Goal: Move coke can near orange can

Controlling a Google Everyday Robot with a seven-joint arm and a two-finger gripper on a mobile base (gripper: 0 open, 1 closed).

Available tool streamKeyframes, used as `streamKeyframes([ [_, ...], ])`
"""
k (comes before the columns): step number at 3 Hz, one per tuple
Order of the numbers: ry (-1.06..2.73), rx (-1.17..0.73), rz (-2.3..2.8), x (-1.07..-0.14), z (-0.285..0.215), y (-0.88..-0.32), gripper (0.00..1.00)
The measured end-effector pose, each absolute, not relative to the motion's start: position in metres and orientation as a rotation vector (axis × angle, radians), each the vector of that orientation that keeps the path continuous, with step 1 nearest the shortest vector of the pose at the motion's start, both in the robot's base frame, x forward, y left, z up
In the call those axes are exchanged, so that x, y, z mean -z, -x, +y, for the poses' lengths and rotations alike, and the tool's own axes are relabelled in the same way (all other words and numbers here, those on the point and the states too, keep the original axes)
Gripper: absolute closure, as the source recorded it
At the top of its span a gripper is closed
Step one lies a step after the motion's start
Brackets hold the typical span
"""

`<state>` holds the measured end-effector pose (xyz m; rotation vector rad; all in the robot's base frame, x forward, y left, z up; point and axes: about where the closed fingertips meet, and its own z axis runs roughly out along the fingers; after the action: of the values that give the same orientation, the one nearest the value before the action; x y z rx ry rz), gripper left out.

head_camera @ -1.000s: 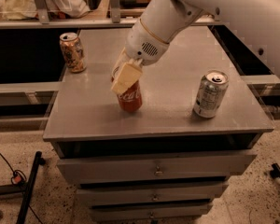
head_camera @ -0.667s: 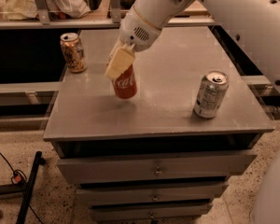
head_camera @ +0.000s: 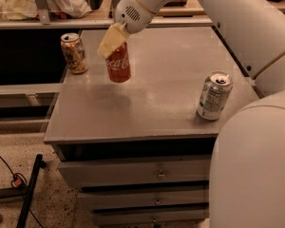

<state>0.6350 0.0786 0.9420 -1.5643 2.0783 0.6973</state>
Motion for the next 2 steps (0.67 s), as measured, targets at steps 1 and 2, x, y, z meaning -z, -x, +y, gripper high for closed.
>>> streamKeyframes([
  [1, 1.341, -0.679, 2.128, -0.952, 0.086, -0.650, 1.00],
  [2, 1.271, -0.683, 2.114, -0.954, 0.095, -0.662, 1.00],
])
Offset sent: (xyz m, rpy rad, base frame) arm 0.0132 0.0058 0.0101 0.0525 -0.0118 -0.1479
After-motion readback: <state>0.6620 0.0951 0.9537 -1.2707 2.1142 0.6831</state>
